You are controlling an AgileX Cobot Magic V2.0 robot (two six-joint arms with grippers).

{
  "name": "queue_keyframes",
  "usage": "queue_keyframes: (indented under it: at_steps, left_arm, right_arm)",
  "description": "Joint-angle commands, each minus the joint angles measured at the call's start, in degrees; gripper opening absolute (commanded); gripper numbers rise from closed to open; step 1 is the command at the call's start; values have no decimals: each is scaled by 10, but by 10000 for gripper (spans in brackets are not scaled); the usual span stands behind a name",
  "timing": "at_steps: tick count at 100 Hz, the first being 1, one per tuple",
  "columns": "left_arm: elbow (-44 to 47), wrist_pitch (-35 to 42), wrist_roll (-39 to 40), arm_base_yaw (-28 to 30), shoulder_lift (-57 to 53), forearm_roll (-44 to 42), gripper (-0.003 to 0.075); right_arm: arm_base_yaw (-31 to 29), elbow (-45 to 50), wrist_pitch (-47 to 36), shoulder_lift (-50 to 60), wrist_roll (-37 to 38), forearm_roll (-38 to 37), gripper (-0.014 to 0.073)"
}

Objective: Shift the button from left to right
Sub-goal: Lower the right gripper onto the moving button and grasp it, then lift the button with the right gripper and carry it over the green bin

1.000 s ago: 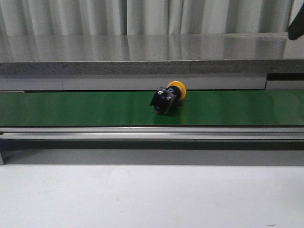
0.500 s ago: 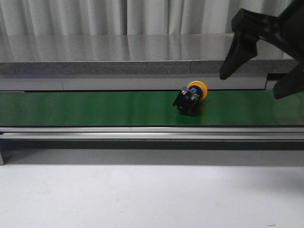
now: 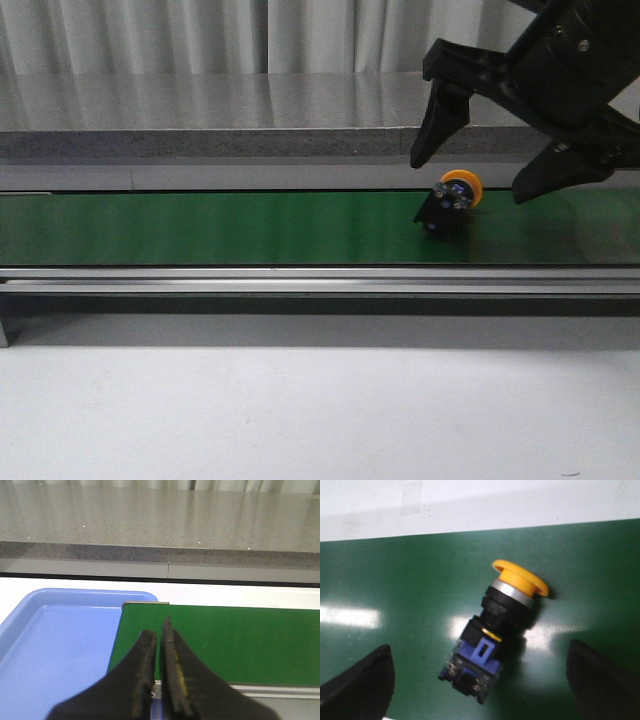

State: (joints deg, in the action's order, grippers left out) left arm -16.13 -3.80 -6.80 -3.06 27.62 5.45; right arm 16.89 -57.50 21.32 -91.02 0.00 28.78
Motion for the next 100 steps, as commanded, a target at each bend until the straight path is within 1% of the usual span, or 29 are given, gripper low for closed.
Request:
queue_keyframes:
  at_steps: [1, 12, 19, 24, 25, 26, 31, 33, 36, 39, 43, 46, 49, 60, 69, 80, 90, 100]
  left_arm:
    - [-16, 42, 0, 0, 2, 3, 5]
    - [-16, 42, 0, 0, 2, 3, 5]
    - [-16, 42, 0, 0, 2, 3, 5]
    - [-16, 42, 0, 0, 2, 3, 5]
    - [-16, 42, 0, 0, 2, 3, 5]
    - [-16, 42, 0, 0, 2, 3, 5]
    - [-16, 42, 0, 0, 2, 3, 5]
    - [-16, 42, 0, 0, 2, 3, 5]
    - [-16, 42, 0, 0, 2, 3, 5]
    - [-16, 42, 0, 0, 2, 3, 5]
    - [-16, 42, 0, 0, 2, 3, 5]
    - [-16, 42, 0, 0, 2, 3, 5]
    - [-16, 42, 0, 0, 2, 3, 5]
    - [-16, 42, 0, 0, 2, 3, 5]
    - [-16, 42, 0, 0, 2, 3, 5]
    - [-16, 42, 0, 0, 2, 3, 5]
    - [-16, 42, 0, 0, 2, 3, 5]
    - [-16, 42, 0, 0, 2, 3, 5]
  right_arm:
    - [-1, -28, -25, 6, 0, 10, 654]
    - [-1, -32, -25, -10, 0, 10, 650]
    - [-1, -32, -21, -22, 0, 10, 598]
    - [-1, -32, -16, -29, 0, 10, 527]
    - [-1, -32, -13, -33, 0, 10, 489]
    - [-1, -32, -13, -33, 0, 10, 489]
    - [-1, -32, -4, -36, 0, 10, 367]
    - [-1, -32, -2, -36, 0, 10, 334]
    - [-1, -32, 2, -36, 0, 10, 253]
    - [-1, -32, 4, -33, 0, 10, 199]
    - [-1, -32, 7, -30, 0, 10, 139]
    - [-1, -32, 9, -26, 0, 10, 115]
    - [-1, -32, 10, -22, 0, 9, 106]
    - [-1, -32, 17, 7, 0, -3, 111]
    - [-5, -32, 26, 35, 0, -38, 111]
    - [-25, -32, 54, 75, 0, -89, 111]
    - [-68, -32, 107, 106, 0, -140, 111]
    - [-127, -33, 163, 124, -42, -169, 111]
